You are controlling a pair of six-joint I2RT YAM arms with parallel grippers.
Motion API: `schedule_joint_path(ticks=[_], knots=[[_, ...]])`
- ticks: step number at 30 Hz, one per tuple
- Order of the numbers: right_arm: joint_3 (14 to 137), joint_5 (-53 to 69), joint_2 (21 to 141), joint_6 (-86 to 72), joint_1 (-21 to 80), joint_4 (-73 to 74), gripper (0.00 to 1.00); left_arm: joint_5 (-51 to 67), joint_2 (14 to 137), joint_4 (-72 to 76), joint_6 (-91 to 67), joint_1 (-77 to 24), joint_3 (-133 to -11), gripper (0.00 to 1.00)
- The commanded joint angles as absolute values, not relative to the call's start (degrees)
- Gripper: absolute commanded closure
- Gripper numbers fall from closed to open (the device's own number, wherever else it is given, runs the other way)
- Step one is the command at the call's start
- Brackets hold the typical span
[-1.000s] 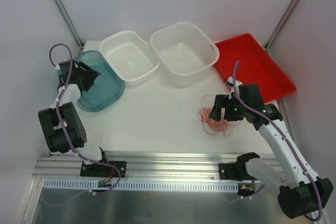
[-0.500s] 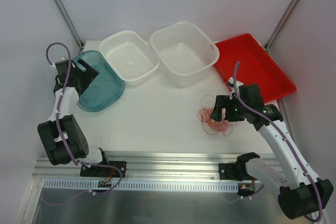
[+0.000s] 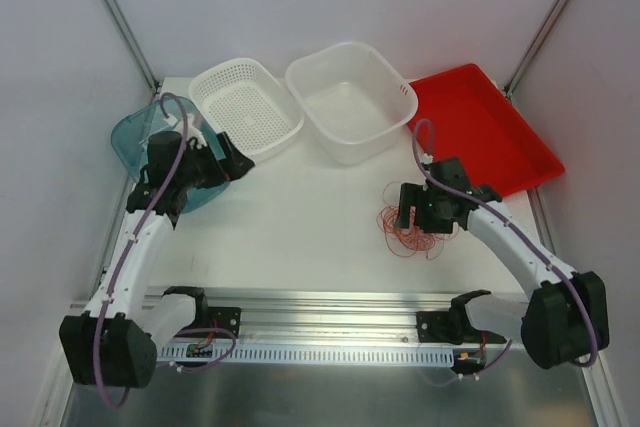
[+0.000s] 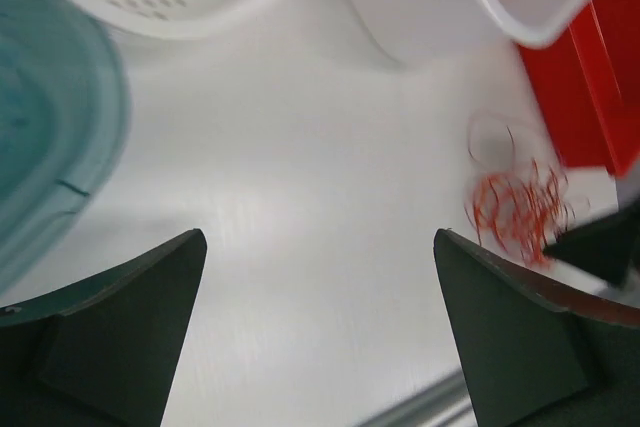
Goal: Untangle the cables
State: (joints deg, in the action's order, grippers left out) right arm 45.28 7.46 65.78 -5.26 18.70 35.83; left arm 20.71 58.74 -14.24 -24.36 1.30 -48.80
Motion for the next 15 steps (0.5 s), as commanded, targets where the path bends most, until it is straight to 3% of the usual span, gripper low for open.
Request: schedule_joint_path(ticks=[1, 5, 11, 15], knots=[[44.6, 6.2, 70.9, -8.6, 21.7, 28.0, 0.18, 24.9, 53.6, -16.7, -20.0, -8.1, -44.9, 0.01], [47.3, 8.0, 78.2, -11.1, 30.9, 22.3, 0.19, 25.0, 50.3, -16.7, -22.2, -13.9, -41.6, 0.01], [60.0, 6.0, 87.5, -10.8, 45.1, 26.3, 0.2, 23.4, 47.5, -16.8, -26.9, -20.8, -38.2, 0.01], [61.4, 6.9, 85.5, -11.9, 46.6, 27.6, 0.2, 20.8, 46.9, -16.8, -29.6, -24.3, -37.2, 0.01]])
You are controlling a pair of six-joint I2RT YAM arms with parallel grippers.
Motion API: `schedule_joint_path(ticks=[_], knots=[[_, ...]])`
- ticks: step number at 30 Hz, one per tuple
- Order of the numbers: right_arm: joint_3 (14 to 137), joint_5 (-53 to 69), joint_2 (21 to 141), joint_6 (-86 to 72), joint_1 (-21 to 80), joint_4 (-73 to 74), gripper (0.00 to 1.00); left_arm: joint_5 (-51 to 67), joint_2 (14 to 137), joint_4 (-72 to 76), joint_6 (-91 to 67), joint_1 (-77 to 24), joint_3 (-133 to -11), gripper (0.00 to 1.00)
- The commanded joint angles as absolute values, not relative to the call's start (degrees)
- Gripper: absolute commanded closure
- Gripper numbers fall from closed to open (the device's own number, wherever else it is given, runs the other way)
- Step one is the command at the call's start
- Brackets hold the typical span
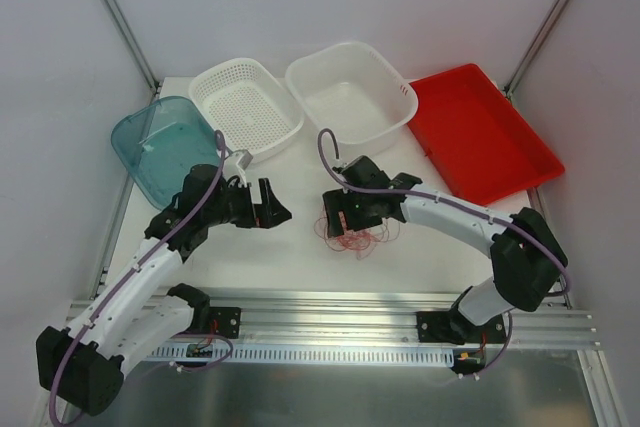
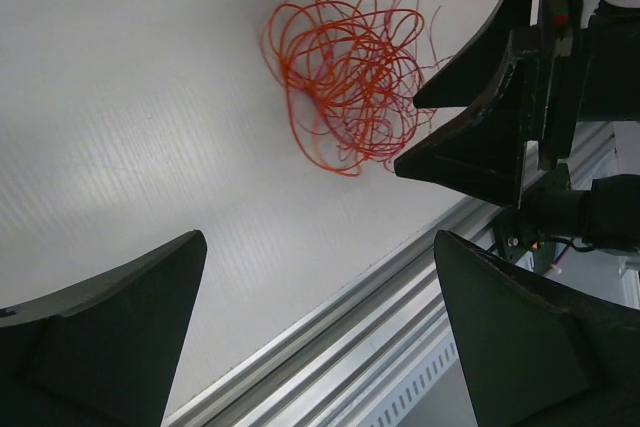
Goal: Untangle the cables
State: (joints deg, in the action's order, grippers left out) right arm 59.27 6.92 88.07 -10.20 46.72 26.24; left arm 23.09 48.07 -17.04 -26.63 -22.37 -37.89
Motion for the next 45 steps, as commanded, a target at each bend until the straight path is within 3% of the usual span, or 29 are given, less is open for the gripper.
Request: schedule_joint_path(ticks=[1, 7, 13, 19, 29, 35, 38, 43, 44, 45], knots=[[61.3, 6.0, 84.5, -11.7, 46.6, 28.1, 0.2, 20.1, 47.1, -16.8, -29.9, -25.0, -37.3, 0.01], [60.4, -1.4, 75.8, -11.6, 43.8, 34.2, 0.19, 13.6, 53.2, -16.7, -30.5, -30.7, -39.6, 0.01], [52.7, 3.2, 70.6, -16.3, 38.2, 27.5, 0.24, 7.2, 63.5, -16.3, -27.6, -34.6, -46.0, 0.03], [49.5, 6.5, 73.4, -20.2, 37.6, 19.7, 0.27, 7.1, 75.9, -15.2, -25.8, -36.1, -52.5, 0.07], [46.2, 1.5, 76.6, -32.8, 37.6, 11.7, 0.3, 7.8, 89.8, -13.1, -25.8, -39.7, -60.0, 0.19], [45.1, 0.6, 79.8, -36.7, 37.6, 9.9, 0.35, 7.7, 94.1, -12.3, -27.4, -40.7, -60.8, 0.3], [43.7, 0.8, 80.4, -37.8, 37.7, 8.8, 0.43, 7.6, 95.0, -11.7, -28.1, -40.9, -60.2, 0.42], [42.6, 0.4, 79.6, -37.2, 37.7, 9.5, 0.69, 6.3, 94.9, -11.0, -28.5, -41.0, -58.6, 0.61], [42.7, 0.4, 78.6, -36.8, 37.8, 10.0, 0.72, 5.1, 94.8, -10.8, -28.7, -41.0, -58.0, 0.75], [42.8, -1.5, 78.1, -36.5, 37.7, 10.7, 0.79, 4.5, 94.4, -10.8, -28.8, -40.9, -57.7, 0.81]])
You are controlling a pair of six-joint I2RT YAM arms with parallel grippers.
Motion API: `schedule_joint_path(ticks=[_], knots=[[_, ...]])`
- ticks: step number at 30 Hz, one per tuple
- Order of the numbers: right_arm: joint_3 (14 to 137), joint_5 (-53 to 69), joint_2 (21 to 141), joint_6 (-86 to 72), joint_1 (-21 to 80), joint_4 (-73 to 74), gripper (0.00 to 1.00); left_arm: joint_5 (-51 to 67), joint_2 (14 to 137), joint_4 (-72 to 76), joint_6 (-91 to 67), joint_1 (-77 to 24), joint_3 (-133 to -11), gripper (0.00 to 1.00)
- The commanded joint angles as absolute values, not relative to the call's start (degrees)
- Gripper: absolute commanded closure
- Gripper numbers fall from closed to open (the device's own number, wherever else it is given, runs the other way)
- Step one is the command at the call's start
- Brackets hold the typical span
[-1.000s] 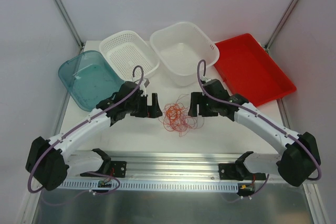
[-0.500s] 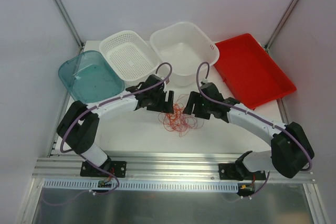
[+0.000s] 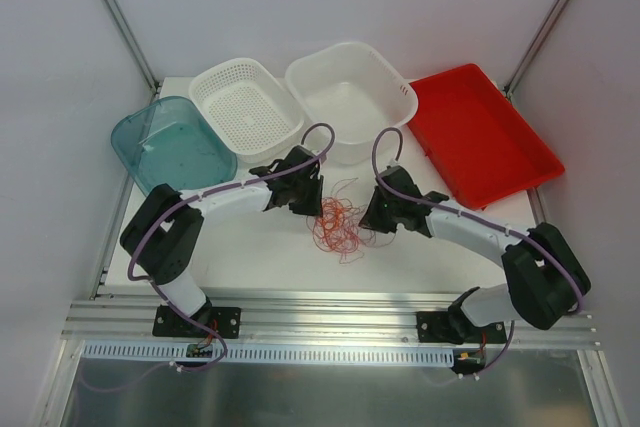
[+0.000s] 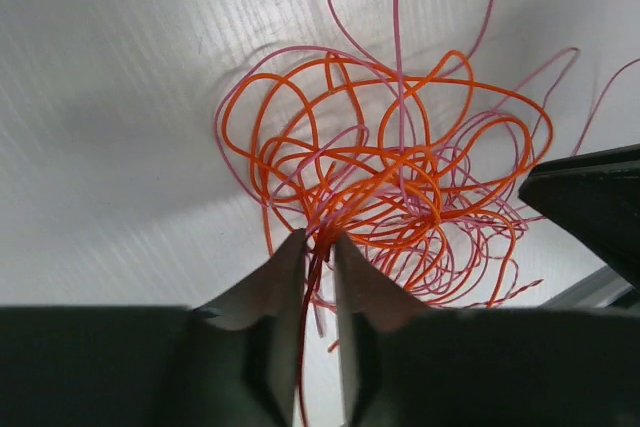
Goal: Untangle the cables
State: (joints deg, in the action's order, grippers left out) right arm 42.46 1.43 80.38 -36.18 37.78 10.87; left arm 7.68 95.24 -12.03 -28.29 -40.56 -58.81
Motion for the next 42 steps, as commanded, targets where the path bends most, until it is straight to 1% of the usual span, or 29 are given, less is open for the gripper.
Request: schedule_joint_path(ticks=[1, 2, 4, 8, 11, 16, 20, 21, 28, 33, 37, 40, 42], knots=[[43.0, -1.9, 77.4, -35.3, 37.7, 12.3, 0.83, 3.6, 94.1, -10.8, -29.1, -40.9, -57.3, 0.88], [43.3, -2.3, 75.5, -34.9, 37.8, 13.2, 0.91, 2.2, 94.0, -10.7, -29.3, -40.9, -56.6, 0.99], [43.9, -3.9, 73.3, -33.5, 37.7, 17.0, 0.99, 0.8, 93.3, -10.7, -30.0, -40.8, -55.8, 1.0], [47.7, -7.5, 67.2, -27.4, 37.6, 25.3, 0.99, -1.7, 91.6, -10.8, -30.3, -40.2, -53.4, 1.0], [52.5, -10.5, 61.8, -22.5, 36.5, 32.4, 0.99, -2.2, 89.0, -10.9, -31.2, -37.7, -50.4, 1.0], [64.8, -10.4, 54.5, -14.2, 31.3, 42.5, 0.99, -2.1, 83.2, -12.4, -31.9, -31.0, -44.7, 1.0], [74.8, -9.3, 52.7, -8.4, 25.8, 49.7, 0.99, -2.0, 78.9, -14.2, -32.0, -27.1, -41.4, 1.0], [78.6, -9.1, 52.6, -6.7, 25.1, 50.5, 0.99, -2.3, 78.2, -15.0, -31.9, -26.3, -40.9, 1.0], [93.4, -10.8, 53.6, -1.1, 21.3, 56.2, 0.99, -5.2, 74.9, -18.3, -32.6, -22.8, -38.0, 1.0], [96.9, -12.5, 52.5, -0.3, 20.5, 56.2, 0.99, -5.5, 71.6, -18.6, -34.5, -21.3, -36.8, 1.0], [97.4, -10.9, 52.1, -0.4, 20.3, 56.0, 0.99, -5.6, 69.1, -19.5, -34.5, -21.0, -36.4, 1.0], [93.8, -6.1, 51.1, -1.1, 20.4, 52.1, 0.99, -3.8, 67.6, -20.2, -34.1, -21.0, -36.0, 1.0], [89.2, 2.6, 51.9, -2.5, 20.3, 49.8, 0.99, -1.9, 65.5, -20.3, -33.7, -21.1, -35.9, 1.0]])
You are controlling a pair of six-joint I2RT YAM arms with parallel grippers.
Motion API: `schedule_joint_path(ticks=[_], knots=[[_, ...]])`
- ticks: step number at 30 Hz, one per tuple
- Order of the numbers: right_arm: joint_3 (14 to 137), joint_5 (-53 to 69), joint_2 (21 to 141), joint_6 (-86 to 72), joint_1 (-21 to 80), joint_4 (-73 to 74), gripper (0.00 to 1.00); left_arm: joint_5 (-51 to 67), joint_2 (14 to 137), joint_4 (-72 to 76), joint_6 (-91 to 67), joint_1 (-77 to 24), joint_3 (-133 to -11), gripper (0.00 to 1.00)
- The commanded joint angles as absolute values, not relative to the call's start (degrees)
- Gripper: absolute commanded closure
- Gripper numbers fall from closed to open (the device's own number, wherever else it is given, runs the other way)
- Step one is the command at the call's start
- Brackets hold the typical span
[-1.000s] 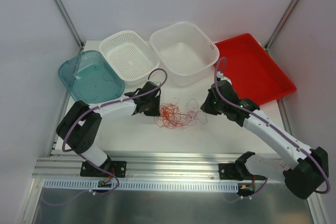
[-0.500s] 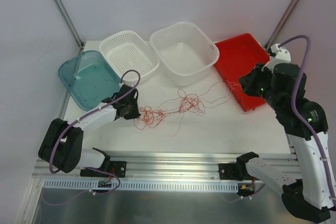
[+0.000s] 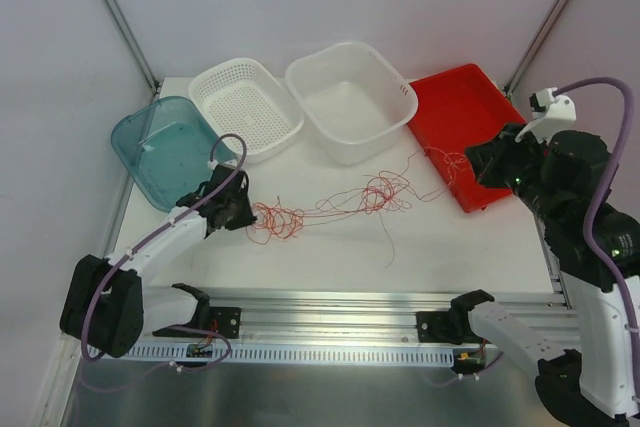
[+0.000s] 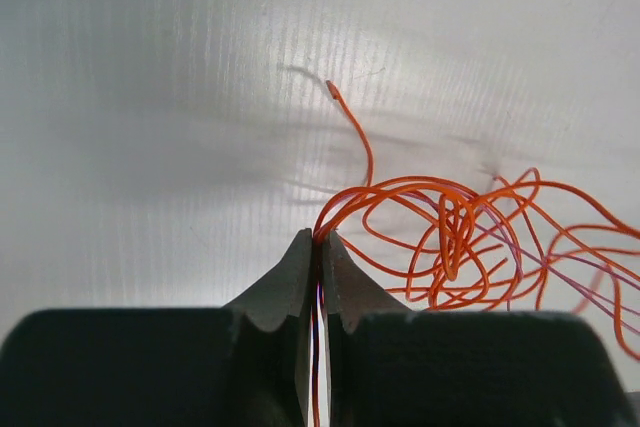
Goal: Untangle the cables
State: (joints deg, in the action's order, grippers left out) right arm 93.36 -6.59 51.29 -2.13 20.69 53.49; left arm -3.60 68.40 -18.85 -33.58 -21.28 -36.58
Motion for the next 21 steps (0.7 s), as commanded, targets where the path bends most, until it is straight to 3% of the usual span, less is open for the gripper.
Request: schedule_joint_path(ticks=[1, 7, 9, 10, 11, 13, 18, 21], knots=[[87.5, 5.4, 53.6, -3.2, 20.3, 49.6, 0.99, -0.1, 63.7, -20.2, -33.6, -21.2, -35.8, 1.0], [63.7, 18.6, 56.8, -9.7, 20.9, 38.7, 0.97, 6.2, 55.0, -21.4, -31.5, -22.8, -35.4, 0.99], [59.8, 15.8, 59.4, -9.7, 21.3, 38.1, 0.89, 9.6, 52.9, -21.4, -30.8, -23.2, -35.0, 0.79], [58.3, 14.7, 60.2, -9.3, 21.4, 38.1, 0.76, 11.0, 51.9, -21.3, -30.6, -23.5, -34.9, 0.69], [56.2, 12.4, 61.2, -9.3, 21.4, 38.8, 0.68, 13.7, 50.1, -21.3, -30.5, -24.0, -34.7, 0.53], [54.8, 10.5, 61.3, -8.8, 21.6, 39.2, 0.53, 16.6, 47.8, -21.4, -30.5, -24.5, -35.0, 0.42], [55.2, 6.3, 60.7, -5.5, 22.1, 41.7, 0.43, 19.1, 46.6, -21.5, -31.5, -29.8, -38.7, 0.09], [54.7, 6.4, 61.2, -4.3, 22.1, 41.9, 0.41, 18.7, 49.9, -21.5, -31.0, -33.6, -43.5, 0.02]])
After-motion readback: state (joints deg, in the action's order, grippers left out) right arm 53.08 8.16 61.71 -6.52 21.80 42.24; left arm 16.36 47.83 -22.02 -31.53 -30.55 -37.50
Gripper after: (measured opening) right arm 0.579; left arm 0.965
